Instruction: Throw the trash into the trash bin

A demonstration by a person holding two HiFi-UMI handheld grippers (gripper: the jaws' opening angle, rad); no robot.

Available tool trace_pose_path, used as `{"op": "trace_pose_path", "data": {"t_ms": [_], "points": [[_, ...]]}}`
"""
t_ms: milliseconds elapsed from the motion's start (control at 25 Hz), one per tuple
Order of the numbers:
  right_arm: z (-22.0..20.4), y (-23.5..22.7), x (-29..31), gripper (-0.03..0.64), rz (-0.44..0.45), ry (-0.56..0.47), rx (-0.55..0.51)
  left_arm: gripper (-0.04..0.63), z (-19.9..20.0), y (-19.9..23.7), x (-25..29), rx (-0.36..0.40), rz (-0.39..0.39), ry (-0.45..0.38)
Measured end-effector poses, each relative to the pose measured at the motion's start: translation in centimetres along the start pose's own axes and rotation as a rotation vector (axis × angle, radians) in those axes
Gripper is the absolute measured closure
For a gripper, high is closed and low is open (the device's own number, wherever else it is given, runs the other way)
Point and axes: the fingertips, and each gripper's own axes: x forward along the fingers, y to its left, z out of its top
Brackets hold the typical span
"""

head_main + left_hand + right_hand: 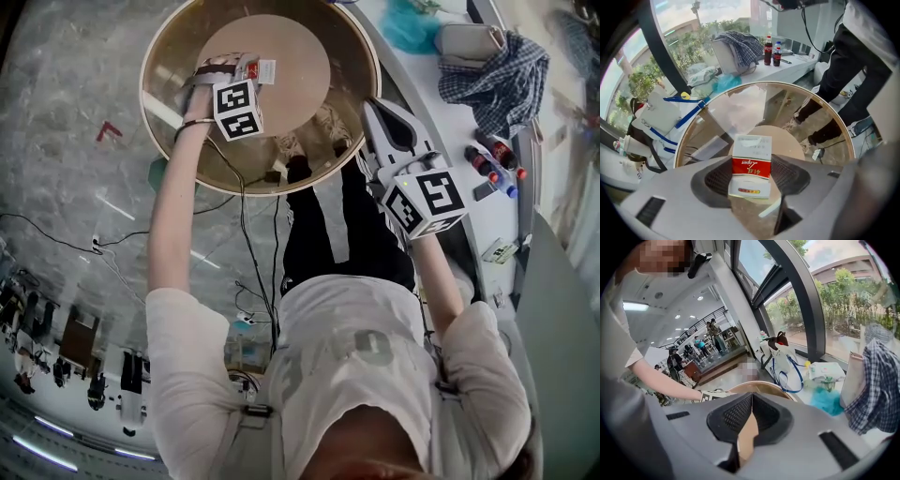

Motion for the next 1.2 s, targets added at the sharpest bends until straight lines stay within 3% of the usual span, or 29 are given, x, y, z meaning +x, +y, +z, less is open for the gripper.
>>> {"op": "trace_pose_path", "data": {"t_ms": [120, 360, 480, 760, 1080, 1200], "points": [[1.7, 1.5, -1.1, 0.603, 0.009, -0.026, -0.014, 0.333, 2.0, 1.7, -4.0, -0.118, 0.087, -0.101], [7.7, 5.9, -3.4, 0.603, 0.07, -0.132, -0.11, 0.333, 5.6, 7.8, -16.5, -0.417, 0.395, -0.316], [10.7, 9.2, -5.3, 0.603, 0.101, -0.189, -0.164, 0.333, 7.7, 8.7, -23.4, -0.541, 0.517, -0.432], [16.6, 16.1, -9.6, 0.603, 0.166, -0.34, -0.29, 0.333, 9.4, 6.6, -39.4, -0.71, 0.861, -0.616], [20.5, 24.1, -13.1, 0.603, 0.313, -0.459, -0.368, 0.333, 6.9, 1.6, -52.0, -0.883, 1.155, -0.728], [20.1, 27.3, -13.6, 0.603, 0.379, -0.479, -0.402, 0.333, 4.8, -0.7, -54.3, -0.986, 1.232, -0.742]]}}
